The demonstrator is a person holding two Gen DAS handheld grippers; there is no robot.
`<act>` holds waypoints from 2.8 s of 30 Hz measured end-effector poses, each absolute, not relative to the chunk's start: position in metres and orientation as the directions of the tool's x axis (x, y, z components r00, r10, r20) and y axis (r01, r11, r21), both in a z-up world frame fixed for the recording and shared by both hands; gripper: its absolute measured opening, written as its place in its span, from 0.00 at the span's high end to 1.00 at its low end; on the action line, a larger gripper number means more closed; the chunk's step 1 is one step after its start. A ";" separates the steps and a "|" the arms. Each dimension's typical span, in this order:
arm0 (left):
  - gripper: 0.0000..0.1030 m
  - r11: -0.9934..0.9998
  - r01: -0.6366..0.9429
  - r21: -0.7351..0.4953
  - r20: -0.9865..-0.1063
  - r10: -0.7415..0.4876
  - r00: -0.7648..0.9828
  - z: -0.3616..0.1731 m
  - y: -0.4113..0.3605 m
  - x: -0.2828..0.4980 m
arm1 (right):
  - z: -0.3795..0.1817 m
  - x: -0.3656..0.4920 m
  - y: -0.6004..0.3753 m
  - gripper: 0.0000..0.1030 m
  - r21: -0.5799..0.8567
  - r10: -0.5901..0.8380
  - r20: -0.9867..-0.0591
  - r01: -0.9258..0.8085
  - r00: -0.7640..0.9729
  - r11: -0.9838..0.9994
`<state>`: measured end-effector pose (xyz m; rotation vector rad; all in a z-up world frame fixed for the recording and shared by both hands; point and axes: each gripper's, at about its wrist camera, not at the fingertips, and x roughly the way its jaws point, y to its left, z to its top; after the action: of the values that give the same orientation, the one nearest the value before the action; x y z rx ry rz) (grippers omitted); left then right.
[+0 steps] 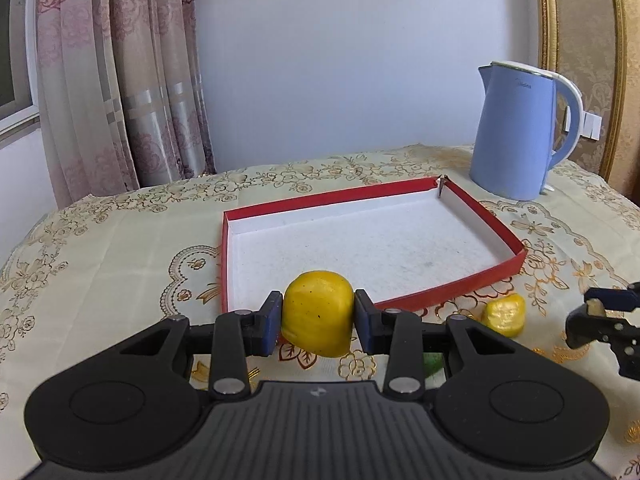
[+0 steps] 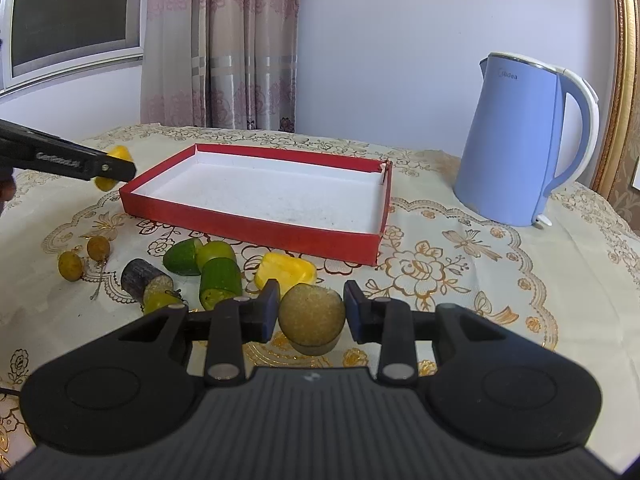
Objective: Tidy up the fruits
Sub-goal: 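Carry the mango chunk with the left gripper over the red tray, then open the left gripper to drop the mango chunk into the tray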
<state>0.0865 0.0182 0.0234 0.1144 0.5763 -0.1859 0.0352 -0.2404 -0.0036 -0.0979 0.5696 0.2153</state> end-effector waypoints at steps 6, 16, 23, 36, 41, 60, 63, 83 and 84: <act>0.65 0.978 0.201 0.061 -0.557 -0.134 0.819 0.020 0.014 0.097 | -0.003 0.035 -0.242 0.68 -0.028 0.182 -0.539 -0.233 0.822 0.972; 0.65 0.975 0.214 0.063 -0.539 -0.147 0.829 0.026 0.012 0.092 | -0.020 0.046 -0.247 0.68 -0.012 0.166 -0.610 -0.219 0.775 0.976; 0.65 0.975 0.213 0.060 -0.533 -0.149 0.833 0.028 0.012 0.092 | -0.026 0.048 -0.243 0.59 -0.038 0.142 -0.643 -0.216 0.753 0.976; 0.65 0.974 0.217 0.061 -0.530 -0.152 0.834 0.029 0.013 0.089 | -0.036 0.060 -0.249 0.63 0.006 0.161 -0.661 -0.210 0.733 0.978; 0.65 0.975 0.215 0.063 -0.529 -0.150 0.835 0.029 0.013 0.089 | -0.038 0.060 -0.251 0.70 0.020 0.171 -0.656 -0.210 0.735 0.978; 0.65 0.981 0.173 0.090 -0.555 -0.095 0.827 0.016 0.001 0.151 | -0.011 0.045 -0.245 0.70 -0.020 0.191 -0.589 -0.251 0.785 0.968; 0.65 0.986 0.146 0.086 -0.569 -0.072 0.819 0.008 -0.002 0.168 | -0.012 0.045 -0.245 0.70 -0.020 0.189 -0.589 -0.248 0.786 0.969; 0.52 0.990 0.045 0.132 -0.607 0.044 0.793 -0.027 -0.016 0.229 | -0.008 0.046 -0.246 0.70 -0.023 0.179 -0.581 -0.236 0.794 0.971; 0.47 0.990 0.042 0.138 -0.603 0.050 0.796 -0.026 -0.016 0.228 | -0.008 0.047 -0.245 0.70 -0.023 0.180 -0.581 -0.237 0.794 0.971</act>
<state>0.2285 -0.0165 -0.0264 0.1470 0.6510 0.0041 0.0467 -0.2452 -0.0076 -0.0965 0.6145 0.2243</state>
